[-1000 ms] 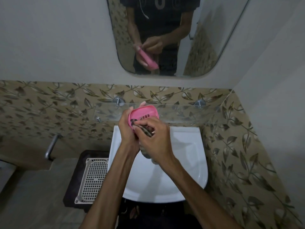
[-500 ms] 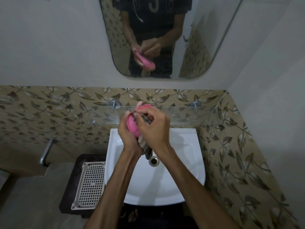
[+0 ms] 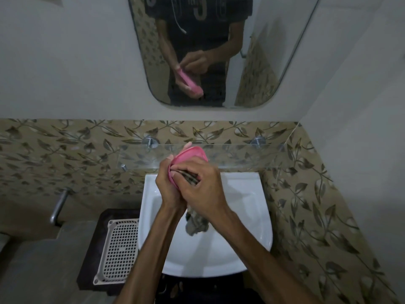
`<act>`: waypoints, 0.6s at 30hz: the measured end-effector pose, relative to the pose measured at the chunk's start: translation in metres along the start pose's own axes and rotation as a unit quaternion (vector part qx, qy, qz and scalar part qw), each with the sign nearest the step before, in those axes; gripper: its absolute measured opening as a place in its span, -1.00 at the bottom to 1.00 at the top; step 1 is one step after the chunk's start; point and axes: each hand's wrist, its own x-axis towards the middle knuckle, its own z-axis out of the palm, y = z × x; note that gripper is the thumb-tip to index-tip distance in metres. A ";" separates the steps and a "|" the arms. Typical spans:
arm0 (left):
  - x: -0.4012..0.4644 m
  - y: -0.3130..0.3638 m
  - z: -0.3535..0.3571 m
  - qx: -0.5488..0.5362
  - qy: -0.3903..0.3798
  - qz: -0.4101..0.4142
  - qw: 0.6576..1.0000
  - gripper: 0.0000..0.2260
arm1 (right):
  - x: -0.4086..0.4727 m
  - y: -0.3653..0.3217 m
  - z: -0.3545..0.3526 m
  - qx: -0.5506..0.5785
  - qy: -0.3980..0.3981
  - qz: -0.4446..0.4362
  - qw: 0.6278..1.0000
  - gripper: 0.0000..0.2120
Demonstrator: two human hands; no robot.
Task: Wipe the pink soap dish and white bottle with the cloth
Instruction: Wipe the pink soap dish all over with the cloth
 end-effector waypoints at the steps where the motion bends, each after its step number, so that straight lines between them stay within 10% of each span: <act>1: 0.000 0.000 0.001 -0.008 -0.001 -0.001 1.000 -0.45 | 0.001 0.001 0.000 -0.015 -0.002 -0.023 1.000 -0.87; 7: 0.001 -0.001 -0.003 0.022 -0.004 0.048 0.999 -0.56 | 0.021 0.013 0.003 -0.129 0.070 -0.018 0.989 -0.88; 12: -0.001 -0.002 -0.009 0.075 -0.004 0.055 0.996 -0.58 | 0.028 0.036 -0.009 -0.095 0.082 0.152 0.980 -0.89; 18: 0.003 0.001 -0.008 0.035 0.001 0.037 0.999 -0.54 | 0.008 0.017 0.010 -0.021 0.043 0.039 0.998 -0.91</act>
